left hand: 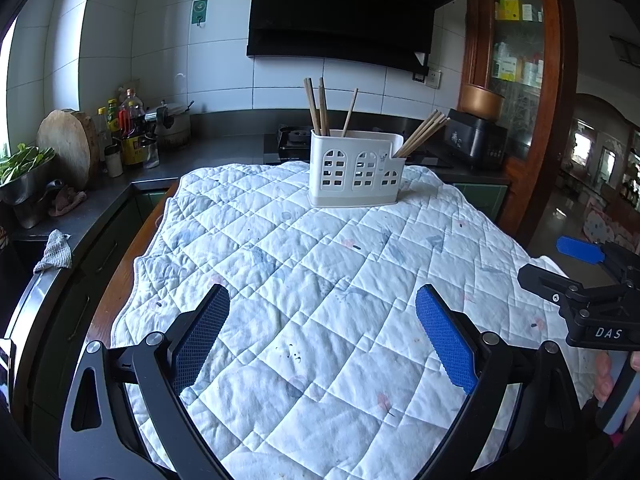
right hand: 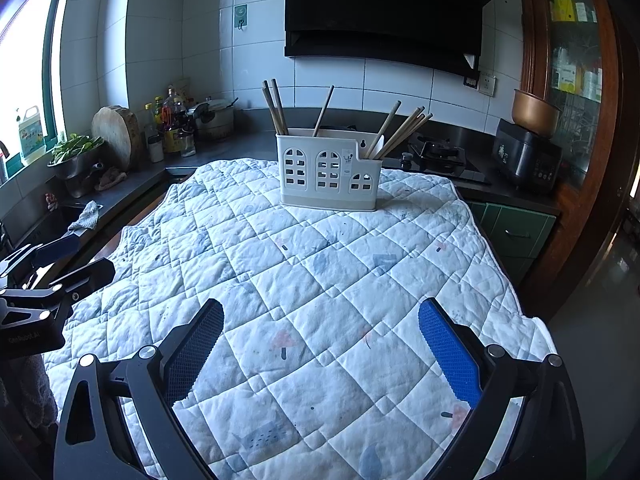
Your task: Organize utensils
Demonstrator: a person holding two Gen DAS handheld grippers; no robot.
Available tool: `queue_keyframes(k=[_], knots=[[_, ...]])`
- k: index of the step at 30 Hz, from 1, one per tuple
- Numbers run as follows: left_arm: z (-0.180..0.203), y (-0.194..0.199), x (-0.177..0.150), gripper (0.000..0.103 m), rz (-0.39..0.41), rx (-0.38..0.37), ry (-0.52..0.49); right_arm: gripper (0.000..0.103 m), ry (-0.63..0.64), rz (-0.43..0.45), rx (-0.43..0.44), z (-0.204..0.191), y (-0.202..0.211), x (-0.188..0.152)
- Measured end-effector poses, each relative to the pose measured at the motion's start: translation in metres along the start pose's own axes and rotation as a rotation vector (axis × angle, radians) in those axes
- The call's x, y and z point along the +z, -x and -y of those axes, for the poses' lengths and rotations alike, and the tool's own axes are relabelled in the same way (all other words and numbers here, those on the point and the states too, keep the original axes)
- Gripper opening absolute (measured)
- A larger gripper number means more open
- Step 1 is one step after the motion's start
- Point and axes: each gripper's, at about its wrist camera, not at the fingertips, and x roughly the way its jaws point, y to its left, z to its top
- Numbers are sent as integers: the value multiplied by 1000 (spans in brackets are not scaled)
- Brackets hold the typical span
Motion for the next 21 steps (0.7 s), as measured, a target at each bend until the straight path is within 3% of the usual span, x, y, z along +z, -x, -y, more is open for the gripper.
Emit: queue_keyframes(k=[21], knots=[[3,-4,-2,93,-11,3,-18,95,-2,-7,-1,2,-2,-2]])
